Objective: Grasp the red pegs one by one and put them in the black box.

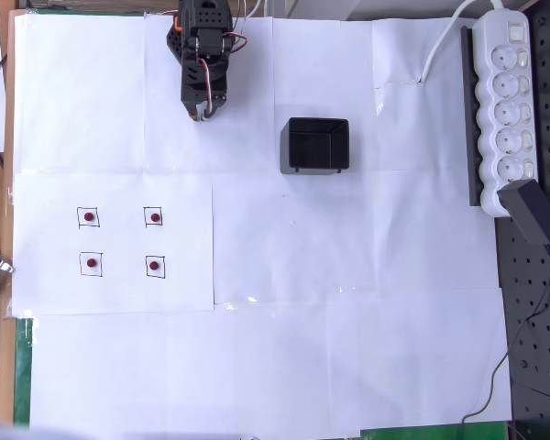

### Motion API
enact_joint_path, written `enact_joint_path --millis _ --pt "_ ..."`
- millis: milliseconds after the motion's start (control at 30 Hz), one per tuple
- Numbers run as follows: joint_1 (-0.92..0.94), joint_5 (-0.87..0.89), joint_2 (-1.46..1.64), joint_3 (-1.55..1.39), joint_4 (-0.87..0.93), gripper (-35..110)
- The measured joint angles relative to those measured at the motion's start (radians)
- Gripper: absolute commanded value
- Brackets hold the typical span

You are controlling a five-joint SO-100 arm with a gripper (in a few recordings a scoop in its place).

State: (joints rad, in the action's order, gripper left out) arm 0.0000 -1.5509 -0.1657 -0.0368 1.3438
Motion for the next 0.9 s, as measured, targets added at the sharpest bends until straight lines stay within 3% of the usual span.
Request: enact_joint_path --millis 800,900 --pt "0.000 -0.032 0.000 0.000 0.000 0" --pt "0.018 0.089 0.040 0.000 -0.064 0"
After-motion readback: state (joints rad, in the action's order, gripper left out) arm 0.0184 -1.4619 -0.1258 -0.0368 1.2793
